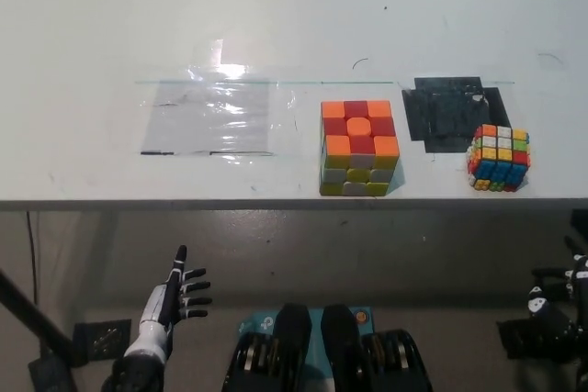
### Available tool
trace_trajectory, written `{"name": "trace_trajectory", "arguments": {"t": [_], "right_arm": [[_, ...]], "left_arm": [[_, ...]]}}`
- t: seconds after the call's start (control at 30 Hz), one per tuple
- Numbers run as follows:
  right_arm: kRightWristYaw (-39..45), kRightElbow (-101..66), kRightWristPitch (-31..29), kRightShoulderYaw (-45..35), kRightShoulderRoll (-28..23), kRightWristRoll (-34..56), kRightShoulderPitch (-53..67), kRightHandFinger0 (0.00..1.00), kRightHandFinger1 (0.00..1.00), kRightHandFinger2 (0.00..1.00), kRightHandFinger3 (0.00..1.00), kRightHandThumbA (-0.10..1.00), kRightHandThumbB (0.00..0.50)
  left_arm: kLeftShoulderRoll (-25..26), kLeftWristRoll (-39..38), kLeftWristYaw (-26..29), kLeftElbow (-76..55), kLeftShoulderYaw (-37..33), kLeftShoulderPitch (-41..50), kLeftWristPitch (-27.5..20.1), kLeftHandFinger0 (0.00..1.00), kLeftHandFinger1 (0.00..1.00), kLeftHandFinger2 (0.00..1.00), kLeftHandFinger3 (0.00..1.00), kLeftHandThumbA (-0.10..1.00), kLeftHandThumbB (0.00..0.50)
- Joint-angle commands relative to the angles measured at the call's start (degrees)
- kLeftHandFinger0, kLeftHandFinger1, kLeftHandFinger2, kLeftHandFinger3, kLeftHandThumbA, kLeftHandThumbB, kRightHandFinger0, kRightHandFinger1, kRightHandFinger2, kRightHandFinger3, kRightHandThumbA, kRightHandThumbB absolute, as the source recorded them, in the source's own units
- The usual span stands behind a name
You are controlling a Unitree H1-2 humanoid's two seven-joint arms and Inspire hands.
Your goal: The robot uses its right hand to pick up the small cube kept on the middle on the desk and place it on the bigger cube kept next to it
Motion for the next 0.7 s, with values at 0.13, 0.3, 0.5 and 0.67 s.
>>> {"name": "trace_trajectory", "arguments": {"t": [0.13, 0.3, 0.5, 0.67], "right_arm": [[0.70, -6.01, 1.42, -2.83, -1.59, 0.81, 1.03, 0.51, 0.49, 0.59, 1.00, 0.39, 0.166], [1.27, -11.10, 3.03, -4.99, -1.57, 1.76, 1.59, 0.52, 0.48, 0.58, 1.00, 0.39, 0.163], [2.98, -17.94, 5.98, -5.89, -2.08, 1.62, 1.79, 0.50, 0.50, 0.62, 0.96, 0.31, 0.155], [4.14, -23.92, 7.07, -5.81, -2.31, 1.39, 1.46, 0.46, 0.45, 0.55, 0.87, 0.30, 0.179]], "left_arm": [[0.97, 0.21, 1.09, -0.43, 0.09, -1.77, -2.32, 0.65, 0.63, 0.70, 0.73, 1.00, 0.167], [1.13, 0.30, 0.92, 0.11, -0.06, -2.12, -2.60, 0.66, 0.65, 0.74, 0.77, 1.00, 0.174], [1.20, 0.27, 0.86, -0.32, -0.06, -2.02, -2.03, 0.71, 0.67, 0.75, 0.77, 1.00, 0.137], [1.30, 0.45, 1.05, 0.03, -0.14, -2.05, -2.09, 0.70, 0.67, 0.76, 0.78, 1.00, 0.147]]}}
